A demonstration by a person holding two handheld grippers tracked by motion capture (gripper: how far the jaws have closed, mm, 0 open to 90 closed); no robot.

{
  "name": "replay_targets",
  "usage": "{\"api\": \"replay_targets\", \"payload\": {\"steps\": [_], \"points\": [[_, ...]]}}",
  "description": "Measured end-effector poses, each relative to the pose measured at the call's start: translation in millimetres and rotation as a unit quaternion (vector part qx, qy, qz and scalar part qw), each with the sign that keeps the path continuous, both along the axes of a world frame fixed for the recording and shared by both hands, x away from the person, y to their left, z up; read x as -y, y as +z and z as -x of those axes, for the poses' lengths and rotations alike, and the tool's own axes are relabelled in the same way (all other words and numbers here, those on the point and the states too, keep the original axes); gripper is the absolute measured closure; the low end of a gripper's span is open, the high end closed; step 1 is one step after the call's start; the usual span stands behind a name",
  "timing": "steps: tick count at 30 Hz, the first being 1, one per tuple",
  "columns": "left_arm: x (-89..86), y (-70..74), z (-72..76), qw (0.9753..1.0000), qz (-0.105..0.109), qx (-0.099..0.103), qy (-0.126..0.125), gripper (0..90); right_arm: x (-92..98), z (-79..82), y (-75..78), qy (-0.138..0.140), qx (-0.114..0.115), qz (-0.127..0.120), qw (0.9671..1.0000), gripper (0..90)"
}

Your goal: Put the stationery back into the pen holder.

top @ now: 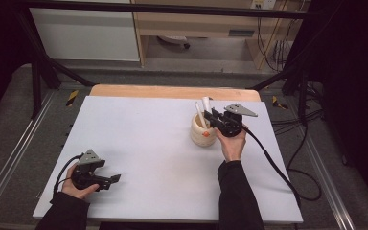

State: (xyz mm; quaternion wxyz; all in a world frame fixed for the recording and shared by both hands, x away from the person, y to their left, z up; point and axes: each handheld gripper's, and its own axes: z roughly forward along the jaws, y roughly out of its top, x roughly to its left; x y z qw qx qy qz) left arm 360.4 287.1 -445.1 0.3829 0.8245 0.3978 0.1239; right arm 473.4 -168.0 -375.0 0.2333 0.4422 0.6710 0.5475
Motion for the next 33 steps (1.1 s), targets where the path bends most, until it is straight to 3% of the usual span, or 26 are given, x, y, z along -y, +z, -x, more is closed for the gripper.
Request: {"api": "replay_targets", "payload": {"steps": [14, 33], "points": [[-0.1, -0.3, -0.3, 1.0000, 0.000, 0.000, 0.000, 9.7, -0.5, -10.0, -26.0, -0.002, -0.018, 0.005, 0.9998, 71.1], [0.0, -0.1, -0.2, 1.0000, 0.000, 0.000, -0.001, 9.7, -1.6, -7.0, -33.4, 0.006, -0.033, 0.016, 0.9993, 70.5]]}}
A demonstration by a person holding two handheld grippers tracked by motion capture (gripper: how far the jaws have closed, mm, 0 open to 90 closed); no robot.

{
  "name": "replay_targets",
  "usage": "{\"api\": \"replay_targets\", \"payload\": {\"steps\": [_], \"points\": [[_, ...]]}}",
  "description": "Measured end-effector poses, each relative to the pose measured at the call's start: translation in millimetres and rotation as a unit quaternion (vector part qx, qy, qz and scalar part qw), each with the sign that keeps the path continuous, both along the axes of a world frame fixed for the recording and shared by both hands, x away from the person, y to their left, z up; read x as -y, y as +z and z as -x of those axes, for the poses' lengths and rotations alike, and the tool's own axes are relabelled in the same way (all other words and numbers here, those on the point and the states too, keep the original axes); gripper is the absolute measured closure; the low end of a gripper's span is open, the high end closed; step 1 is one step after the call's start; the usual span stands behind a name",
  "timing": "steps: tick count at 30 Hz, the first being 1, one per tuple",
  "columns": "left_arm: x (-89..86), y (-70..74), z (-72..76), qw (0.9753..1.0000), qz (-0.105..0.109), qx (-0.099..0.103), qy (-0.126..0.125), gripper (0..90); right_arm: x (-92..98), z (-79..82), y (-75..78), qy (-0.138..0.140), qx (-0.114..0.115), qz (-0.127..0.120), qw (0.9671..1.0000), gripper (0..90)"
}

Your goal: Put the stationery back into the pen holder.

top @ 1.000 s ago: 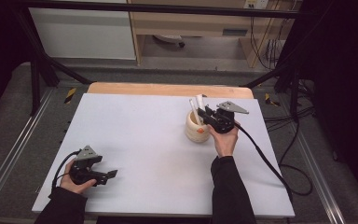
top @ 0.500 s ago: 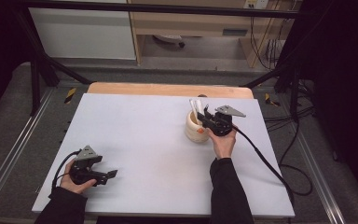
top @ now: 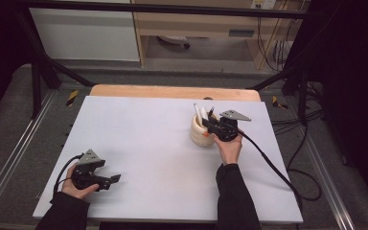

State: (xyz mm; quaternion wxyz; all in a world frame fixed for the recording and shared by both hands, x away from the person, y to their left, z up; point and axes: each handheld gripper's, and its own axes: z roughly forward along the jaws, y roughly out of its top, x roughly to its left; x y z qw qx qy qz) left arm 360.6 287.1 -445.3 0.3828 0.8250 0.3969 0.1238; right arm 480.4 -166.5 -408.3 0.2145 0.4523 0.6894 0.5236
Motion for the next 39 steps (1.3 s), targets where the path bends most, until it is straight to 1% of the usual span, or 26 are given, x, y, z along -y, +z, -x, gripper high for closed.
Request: {"api": "replay_targets", "payload": {"steps": [2, 3, 4, 7, 9, 14, 17, 19, 22, 25, 26, 28, 32, 34, 38, 39], "points": [[0.1, 0.0, 0.0, 1.0000, 0.000, 0.000, 0.000, 9.8, 0.1, 0.7, 1.0, 0.001, 0.002, -0.002, 1.0000, 69.8], [0.0, 0.0, 0.0, 1.0000, 0.000, 0.000, 0.000, 9.7, 0.5, 1.1, 2.2, 0.002, 0.003, -0.005, 1.0000, 71.0], [0.0, 0.0, 0.0, 1.0000, 0.000, 0.000, 0.000, 9.7, 1.2, 1.9, 3.5, 0.002, 0.007, -0.002, 1.0000, 71.0], [0.3, 0.0, 0.1, 1.0000, -0.001, 0.000, 0.000, 9.8, 4.0, 4.3, 8.1, 0.002, 0.010, 0.002, 0.9999, 70.6], [0.3, -0.2, -0.1, 1.0000, -0.001, -0.001, 0.000, 9.8, 5.7, 7.1, 12.4, 0.003, 0.013, -0.001, 0.9999, 69.8], [0.4, -0.3, -0.2, 1.0000, -0.003, -0.001, -0.001, 9.8, 12.6, 14.7, 23.8, 0.012, 0.011, 0.000, 0.9999, 63.6], [0.5, -0.6, -0.3, 1.0000, -0.003, -0.002, -0.001, 9.7, 17.0, 19.6, 30.4, 0.020, 0.001, 0.000, 0.9998, 56.6], [0.6, -0.7, -0.3, 1.0000, -0.003, -0.002, 0.000, 9.7, 19.1, 22.8, 34.2, 0.027, -0.007, 0.000, 0.9996, 48.1], [0.8, -1.0, -0.4, 1.0000, -0.004, -0.002, 0.000, 9.7, 21.9, 27.8, 39.4, 0.033, -0.020, 0.007, 0.9992, 37.1], [1.3, -1.3, -0.4, 1.0000, -0.002, -0.003, 0.002, 9.7, 24.2, 32.3, 43.4, 0.050, -0.036, 0.004, 0.9981, 25.1], [1.3, -1.4, -0.4, 1.0000, -0.002, -0.003, 0.002, 9.7, 25.1, 34.1, 44.6, 0.058, -0.045, 0.006, 0.9973, 22.7], [1.4, -1.6, -0.6, 1.0000, -0.003, -0.003, 0.001, 9.7, 26.5, 37.4, 45.9, 0.064, -0.050, 0.016, 0.9965, 17.4], [1.7, -1.6, -0.4, 1.0000, -0.006, -0.003, 0.000, 9.7, 29.8, 42.4, 46.1, 0.075, -0.068, 0.022, 0.9946, 9.3], [1.8, -1.7, -0.4, 1.0000, -0.006, -0.004, 0.000, 9.7, 30.9, 45.9, 44.8, 0.077, -0.070, 0.031, 0.9941, 6.6], [2.4, -2.2, -0.3, 1.0000, -0.005, -0.004, 0.001, 9.6, 34.9, 55.0, 39.6, 0.075, -0.065, 0.034, 0.9945, 4.4], [2.6, -2.2, -0.3, 1.0000, -0.005, -0.005, 0.001, 9.5, 36.0, 57.5, 37.7, 0.075, -0.072, 0.035, 0.9939, 3.3]]}}
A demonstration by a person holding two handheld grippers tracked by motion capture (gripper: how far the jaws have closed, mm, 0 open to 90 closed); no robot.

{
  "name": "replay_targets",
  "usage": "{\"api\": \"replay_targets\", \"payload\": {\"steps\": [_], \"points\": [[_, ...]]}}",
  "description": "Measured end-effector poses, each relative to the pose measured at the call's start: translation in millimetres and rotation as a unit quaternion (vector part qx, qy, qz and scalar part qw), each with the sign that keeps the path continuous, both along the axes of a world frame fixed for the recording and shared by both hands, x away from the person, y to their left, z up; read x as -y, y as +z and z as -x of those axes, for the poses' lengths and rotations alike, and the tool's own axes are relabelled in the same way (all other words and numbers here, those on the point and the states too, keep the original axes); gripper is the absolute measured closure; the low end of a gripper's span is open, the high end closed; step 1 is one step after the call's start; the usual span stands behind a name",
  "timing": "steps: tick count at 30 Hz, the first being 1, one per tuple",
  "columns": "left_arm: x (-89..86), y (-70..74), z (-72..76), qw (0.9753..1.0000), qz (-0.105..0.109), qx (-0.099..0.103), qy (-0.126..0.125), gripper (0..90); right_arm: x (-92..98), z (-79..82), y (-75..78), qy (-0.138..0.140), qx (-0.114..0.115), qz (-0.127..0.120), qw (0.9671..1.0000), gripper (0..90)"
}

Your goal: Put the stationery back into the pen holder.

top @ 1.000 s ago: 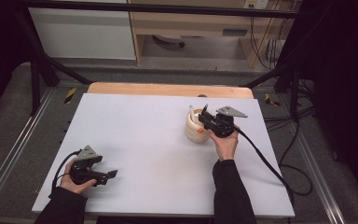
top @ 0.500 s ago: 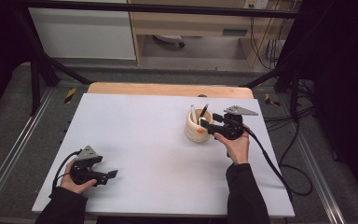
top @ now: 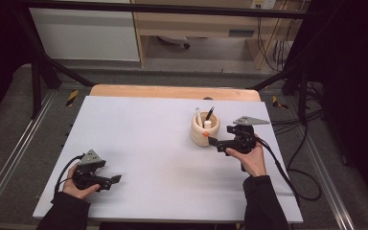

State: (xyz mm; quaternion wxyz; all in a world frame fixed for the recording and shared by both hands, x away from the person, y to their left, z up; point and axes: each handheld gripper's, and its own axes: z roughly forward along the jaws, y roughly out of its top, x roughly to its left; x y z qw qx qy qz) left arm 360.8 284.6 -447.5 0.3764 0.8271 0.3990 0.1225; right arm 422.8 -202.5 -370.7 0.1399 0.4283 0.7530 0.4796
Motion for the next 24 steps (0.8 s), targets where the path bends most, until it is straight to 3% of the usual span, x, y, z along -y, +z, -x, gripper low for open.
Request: {"api": "replay_targets", "payload": {"steps": [10, 24], "points": [[1.5, -0.9, 0.2, 1.0000, -0.003, -0.001, -0.003, 9.4, 13.5, 20.2, -27.4, 0.019, -0.009, 0.031, 0.9993, 0.9], [2.4, -1.1, 0.6, 1.0000, -0.004, 0.000, -0.004, 9.2, 43.8, 41.9, -59.7, 0.039, -0.034, 0.040, 0.9978, 0.8]]}}
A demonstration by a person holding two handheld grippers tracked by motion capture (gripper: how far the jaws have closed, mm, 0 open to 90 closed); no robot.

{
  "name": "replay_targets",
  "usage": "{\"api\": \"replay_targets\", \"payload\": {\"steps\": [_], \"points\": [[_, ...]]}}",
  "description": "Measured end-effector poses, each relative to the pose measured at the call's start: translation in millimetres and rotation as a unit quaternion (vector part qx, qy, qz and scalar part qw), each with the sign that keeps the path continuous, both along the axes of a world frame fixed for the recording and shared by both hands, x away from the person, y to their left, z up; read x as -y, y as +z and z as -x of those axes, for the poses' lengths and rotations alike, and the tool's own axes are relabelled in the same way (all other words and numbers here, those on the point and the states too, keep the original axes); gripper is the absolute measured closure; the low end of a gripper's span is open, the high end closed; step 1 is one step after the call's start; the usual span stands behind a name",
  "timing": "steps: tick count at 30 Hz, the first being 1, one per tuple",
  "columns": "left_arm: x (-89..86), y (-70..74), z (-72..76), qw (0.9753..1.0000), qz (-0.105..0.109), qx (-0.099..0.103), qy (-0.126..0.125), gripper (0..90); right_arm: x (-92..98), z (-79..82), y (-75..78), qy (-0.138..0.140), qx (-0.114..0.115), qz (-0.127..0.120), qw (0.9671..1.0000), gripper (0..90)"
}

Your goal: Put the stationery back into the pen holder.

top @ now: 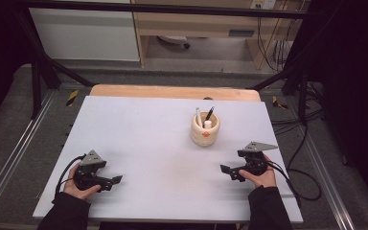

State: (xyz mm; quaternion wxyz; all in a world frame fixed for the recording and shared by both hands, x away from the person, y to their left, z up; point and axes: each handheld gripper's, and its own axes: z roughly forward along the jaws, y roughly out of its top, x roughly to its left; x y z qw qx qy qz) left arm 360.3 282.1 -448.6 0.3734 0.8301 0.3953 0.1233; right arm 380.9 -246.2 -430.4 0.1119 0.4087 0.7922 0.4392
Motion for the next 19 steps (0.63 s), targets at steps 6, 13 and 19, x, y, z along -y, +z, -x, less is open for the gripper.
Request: {"api": "replay_targets", "payload": {"steps": [6, 13, 19], "points": [[-0.3, 0.7, 0.6, 1.0000, 0.000, 0.002, -0.002, 9.2, 11.4, 6.7, -11.5, 0.002, -0.002, 0.006, 1.0000, 0.8], [0.4, 0.2, 1.3, 1.0000, 0.001, 0.003, -0.002, 9.2, 20.0, 10.2, -19.1, 0.000, -0.008, 0.006, 0.9999, 0.8], [0.7, 0.0, 1.2, 1.0000, 0.001, 0.003, -0.002, 9.2, 22.2, 10.7, -21.3, -0.004, -0.009, 0.008, 0.9999, 0.8]]}}
